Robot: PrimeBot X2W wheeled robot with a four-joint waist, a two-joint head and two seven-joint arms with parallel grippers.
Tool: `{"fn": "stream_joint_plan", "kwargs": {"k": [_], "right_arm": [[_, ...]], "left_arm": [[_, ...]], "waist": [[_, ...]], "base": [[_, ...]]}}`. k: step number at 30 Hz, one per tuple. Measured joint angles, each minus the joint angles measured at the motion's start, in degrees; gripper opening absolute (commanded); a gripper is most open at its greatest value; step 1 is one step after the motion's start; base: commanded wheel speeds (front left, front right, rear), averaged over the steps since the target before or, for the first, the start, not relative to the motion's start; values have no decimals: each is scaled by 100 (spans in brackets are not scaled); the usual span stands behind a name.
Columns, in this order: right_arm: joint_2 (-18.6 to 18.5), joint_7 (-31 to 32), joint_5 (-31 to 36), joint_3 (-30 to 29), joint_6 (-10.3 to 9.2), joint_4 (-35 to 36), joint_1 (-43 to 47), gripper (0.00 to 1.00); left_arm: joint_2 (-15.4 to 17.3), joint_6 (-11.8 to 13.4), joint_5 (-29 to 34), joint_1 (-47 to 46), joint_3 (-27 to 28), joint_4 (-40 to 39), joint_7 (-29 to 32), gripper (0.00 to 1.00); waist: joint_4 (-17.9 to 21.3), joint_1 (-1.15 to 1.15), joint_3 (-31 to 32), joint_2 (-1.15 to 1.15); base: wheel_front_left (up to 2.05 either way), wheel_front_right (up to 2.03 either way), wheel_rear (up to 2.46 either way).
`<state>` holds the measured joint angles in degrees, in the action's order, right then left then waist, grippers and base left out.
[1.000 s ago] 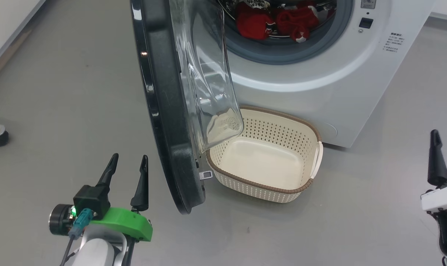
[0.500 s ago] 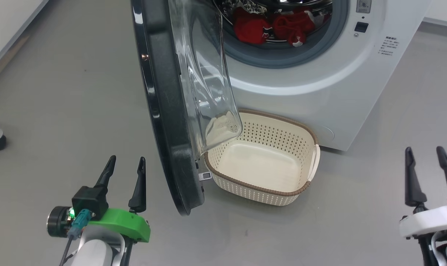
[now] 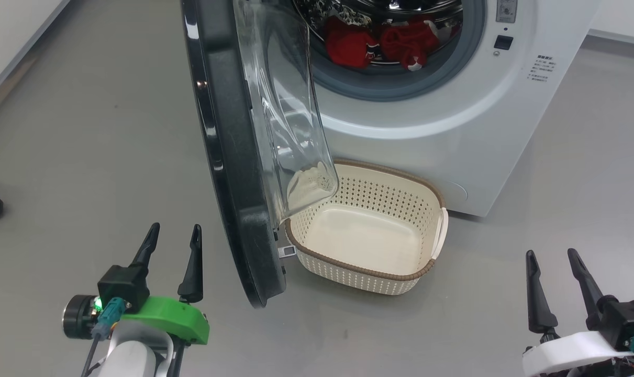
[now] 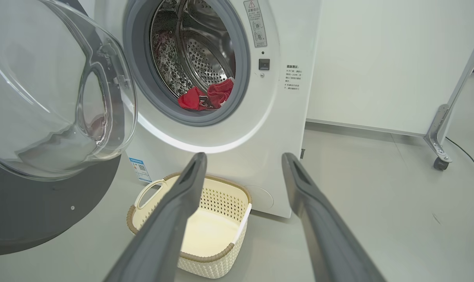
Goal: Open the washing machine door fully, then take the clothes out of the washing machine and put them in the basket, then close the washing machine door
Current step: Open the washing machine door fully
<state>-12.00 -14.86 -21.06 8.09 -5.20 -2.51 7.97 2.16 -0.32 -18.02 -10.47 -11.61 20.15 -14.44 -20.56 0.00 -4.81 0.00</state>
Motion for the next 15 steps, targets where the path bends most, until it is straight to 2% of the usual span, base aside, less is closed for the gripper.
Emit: {"fn": "stream_joint_plan", "kwargs": {"k": [15], "right_arm": [[301, 0, 323, 32, 0, 102, 258, 100]], "left_arm": [[0, -7, 8, 21, 42, 89, -1, 100]], "waist": [[50, 0, 70, 0]], "base": [[0, 0, 0]]}}
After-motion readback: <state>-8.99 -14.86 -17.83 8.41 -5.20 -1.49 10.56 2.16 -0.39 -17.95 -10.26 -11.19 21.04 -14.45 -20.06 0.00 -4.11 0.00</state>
